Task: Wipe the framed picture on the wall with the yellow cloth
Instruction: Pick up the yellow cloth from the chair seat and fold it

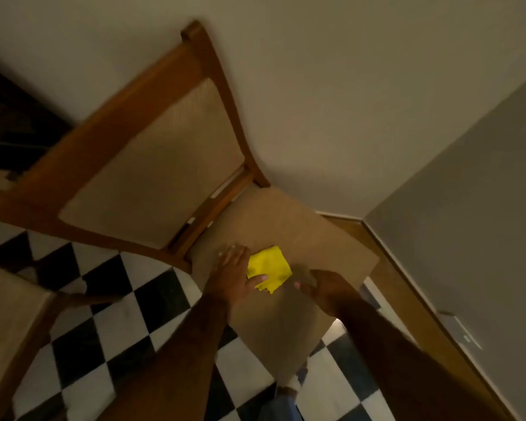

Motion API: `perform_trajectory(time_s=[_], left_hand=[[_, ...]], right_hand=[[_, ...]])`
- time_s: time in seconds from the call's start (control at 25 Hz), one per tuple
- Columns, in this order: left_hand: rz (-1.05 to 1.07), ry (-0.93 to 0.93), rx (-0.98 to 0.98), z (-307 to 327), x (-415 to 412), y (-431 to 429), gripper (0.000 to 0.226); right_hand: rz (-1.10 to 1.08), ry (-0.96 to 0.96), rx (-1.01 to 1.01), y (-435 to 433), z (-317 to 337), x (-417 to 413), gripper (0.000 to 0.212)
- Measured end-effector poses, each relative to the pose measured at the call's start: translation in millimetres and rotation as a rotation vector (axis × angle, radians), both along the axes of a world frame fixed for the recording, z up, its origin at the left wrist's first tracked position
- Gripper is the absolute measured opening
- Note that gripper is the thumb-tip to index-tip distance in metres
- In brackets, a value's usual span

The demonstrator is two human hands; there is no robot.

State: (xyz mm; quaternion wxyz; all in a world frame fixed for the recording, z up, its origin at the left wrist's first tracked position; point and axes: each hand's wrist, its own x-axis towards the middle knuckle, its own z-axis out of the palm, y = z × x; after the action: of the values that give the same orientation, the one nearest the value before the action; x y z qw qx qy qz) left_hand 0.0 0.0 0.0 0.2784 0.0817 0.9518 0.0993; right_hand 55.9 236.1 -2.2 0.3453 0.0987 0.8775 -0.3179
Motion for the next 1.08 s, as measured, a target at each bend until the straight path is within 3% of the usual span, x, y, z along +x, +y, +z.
perform_trajectory(time_s=[0.16, 0.36, 0.56, 0.72, 0.8, 0.88, 1.08], left_hand=[[0.155, -0.109, 0.103, -58.3, -24.3, 3.1, 0.075], [0.277, -0.044, 0.149, -99.8, -27.2, 6.5, 0.054], [0.383, -0.146, 0.351, -91.9, -27.9, 2.8, 0.031], [0.472, -0.204, 0.545, -36.0, -22.2, 18.8, 0.023], [0.526, -0.226, 0.687, 1.9, -25.4, 38.9, 0.005], [0.544, -0.225, 0.804, 44.3, -34.6, 63.2, 0.015], [0.403, -0.174, 1.076, 192.6, -52.6, 154.8, 0.019]], right_hand=[[-0.067, 0.015, -0.111, -25.8, -63.1, -24.5, 0.054], [-0.432, 0.118, -0.164, -56.7, -110.9, -42.0, 0.041], [-0.613, -0.114, -0.369, -53.3, -107.2, -48.1, 0.039], [-0.758, -0.065, -0.500, -23.6, -45.7, -48.0, 0.008], [-0.794, -0.004, -0.504, -1.5, -0.8, -49.7, 0.017], [-0.822, 0.058, -0.517, 24.9, 51.7, -52.3, 0.033], [-0.890, 0.358, -0.477, 112.9, 222.7, -41.3, 0.035]])
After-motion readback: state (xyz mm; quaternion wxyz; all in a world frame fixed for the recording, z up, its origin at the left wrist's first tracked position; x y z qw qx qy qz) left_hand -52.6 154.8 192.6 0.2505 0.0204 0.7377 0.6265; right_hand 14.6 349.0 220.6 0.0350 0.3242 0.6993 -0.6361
